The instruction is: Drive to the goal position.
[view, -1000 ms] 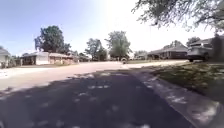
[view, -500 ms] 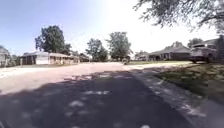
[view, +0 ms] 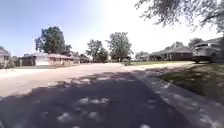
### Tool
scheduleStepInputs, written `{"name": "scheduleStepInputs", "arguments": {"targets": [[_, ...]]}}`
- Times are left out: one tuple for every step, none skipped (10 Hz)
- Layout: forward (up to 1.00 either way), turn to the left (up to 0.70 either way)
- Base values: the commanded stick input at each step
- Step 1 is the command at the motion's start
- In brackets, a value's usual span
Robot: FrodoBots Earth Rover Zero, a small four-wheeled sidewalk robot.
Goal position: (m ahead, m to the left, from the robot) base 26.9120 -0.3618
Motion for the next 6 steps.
{"name": "scheduleStepInputs", "arguments": {"targets": [[0.7,0.0],[0.7,0.0],[0.7,0.0],[0.7,0.0],[0.7,0.0],[0.7,0.0]]}}
